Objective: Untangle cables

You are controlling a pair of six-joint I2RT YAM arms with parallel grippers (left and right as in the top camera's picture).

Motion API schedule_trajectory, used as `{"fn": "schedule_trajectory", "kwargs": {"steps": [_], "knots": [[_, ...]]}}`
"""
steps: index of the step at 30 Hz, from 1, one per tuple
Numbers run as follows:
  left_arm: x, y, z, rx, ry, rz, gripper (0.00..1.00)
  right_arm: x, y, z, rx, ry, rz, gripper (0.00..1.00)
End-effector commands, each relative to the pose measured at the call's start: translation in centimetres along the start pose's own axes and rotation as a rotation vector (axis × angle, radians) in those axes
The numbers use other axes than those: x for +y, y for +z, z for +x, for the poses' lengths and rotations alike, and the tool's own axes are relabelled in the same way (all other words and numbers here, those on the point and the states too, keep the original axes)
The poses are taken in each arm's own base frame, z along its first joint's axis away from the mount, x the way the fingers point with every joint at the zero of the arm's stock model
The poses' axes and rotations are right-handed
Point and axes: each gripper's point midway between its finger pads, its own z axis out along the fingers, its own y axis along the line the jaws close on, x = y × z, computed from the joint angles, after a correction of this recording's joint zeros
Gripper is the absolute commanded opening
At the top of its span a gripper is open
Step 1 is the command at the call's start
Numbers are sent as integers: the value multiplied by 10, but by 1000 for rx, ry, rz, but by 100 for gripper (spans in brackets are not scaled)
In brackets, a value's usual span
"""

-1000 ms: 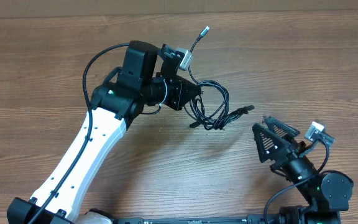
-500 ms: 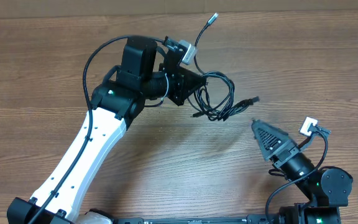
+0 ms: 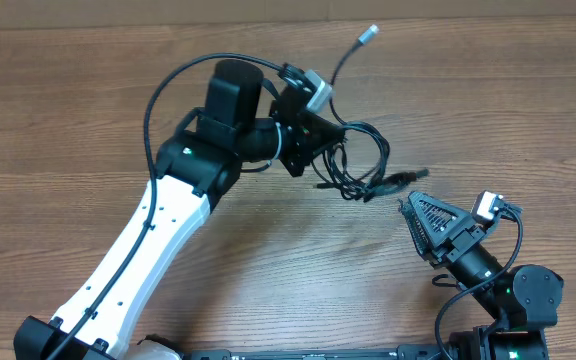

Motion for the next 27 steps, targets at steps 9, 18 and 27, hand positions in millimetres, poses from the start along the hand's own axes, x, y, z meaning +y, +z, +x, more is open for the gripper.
{"fn": "schedule_trajectory", "kwargs": {"steps": [9,18,27], "knots": [[-34,-3,-11,-25,149,103,4,-6,-2,-10,-62,50,48,38],[-38,-4,-5,-7,166,127,4,-9,-2,-11,-70,57,60,13],[-38,-4,-5,-7,165,128,4,-9,-2,-11,-69,59,62,7]]}}
